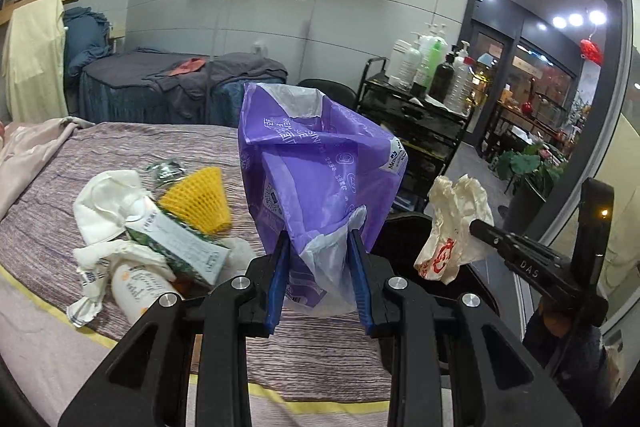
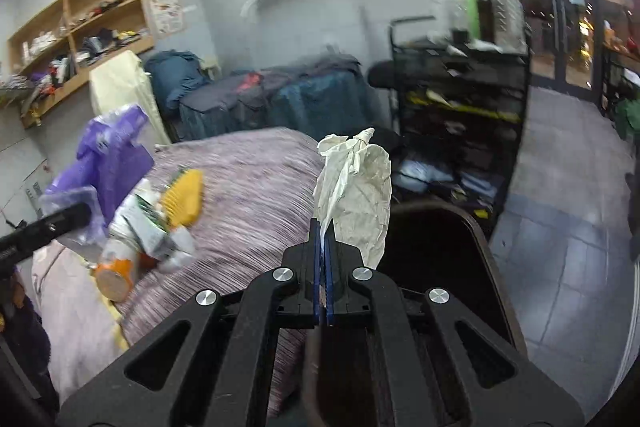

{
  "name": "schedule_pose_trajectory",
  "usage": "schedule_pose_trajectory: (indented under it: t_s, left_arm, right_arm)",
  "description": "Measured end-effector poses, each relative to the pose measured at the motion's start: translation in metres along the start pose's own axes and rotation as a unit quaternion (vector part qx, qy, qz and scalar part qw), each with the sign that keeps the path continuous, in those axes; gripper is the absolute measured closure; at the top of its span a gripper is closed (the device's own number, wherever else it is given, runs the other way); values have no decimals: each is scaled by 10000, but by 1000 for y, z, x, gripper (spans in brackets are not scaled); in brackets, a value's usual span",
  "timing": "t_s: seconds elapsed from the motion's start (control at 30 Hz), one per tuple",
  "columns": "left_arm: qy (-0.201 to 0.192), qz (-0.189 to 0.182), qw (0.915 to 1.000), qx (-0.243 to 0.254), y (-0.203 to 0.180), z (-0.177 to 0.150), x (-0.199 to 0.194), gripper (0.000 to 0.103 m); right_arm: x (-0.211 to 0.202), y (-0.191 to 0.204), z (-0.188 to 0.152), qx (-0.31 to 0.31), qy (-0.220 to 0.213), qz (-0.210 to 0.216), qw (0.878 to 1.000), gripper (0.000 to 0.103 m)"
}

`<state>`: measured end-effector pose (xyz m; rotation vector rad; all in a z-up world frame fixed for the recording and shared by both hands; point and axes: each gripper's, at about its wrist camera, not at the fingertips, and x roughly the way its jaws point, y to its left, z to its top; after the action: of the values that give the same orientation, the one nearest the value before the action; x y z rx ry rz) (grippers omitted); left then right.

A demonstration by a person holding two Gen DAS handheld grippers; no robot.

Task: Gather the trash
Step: 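Grasp white tissue with the right gripper while the left gripper holds the purple bag, then drop the tissue into the brown bin with the right gripper while the left carries the bag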

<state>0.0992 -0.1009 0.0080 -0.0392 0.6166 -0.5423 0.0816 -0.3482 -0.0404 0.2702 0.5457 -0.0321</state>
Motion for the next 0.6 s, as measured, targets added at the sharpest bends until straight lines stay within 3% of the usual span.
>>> schedule_pose_trajectory:
  t_s: [0.3,0.43,0.5,0.53,0.57,0.6]
  left_arm:
    - [607,-609,9961,192,-41,-9,45,74]
    - [757,-658,9945,312,-60,-12,59,74]
    - [826,-690,9936,347,-66,-12,64,74]
    - [870,-713,9930,370,-69,-13,67,74]
    - [907,-731,9924,397,-73,-13,70,74]
    - [933,-741,9920,426,-76,-14,72,74]
  right_arm:
    - [30,-57,-58,566,855,-457,9937,100]
    - [42,-61,-73,566,1085,-635,9905,100]
    - [46,-64,-78,612,1142,-734,9888,94]
    - [47,-66,-80,657,1155,-744,9883,82]
    - [48,-67,-81,691,1147,-775,9880,60]
    - [45,-67,-80,737,1083,-826,9879,47]
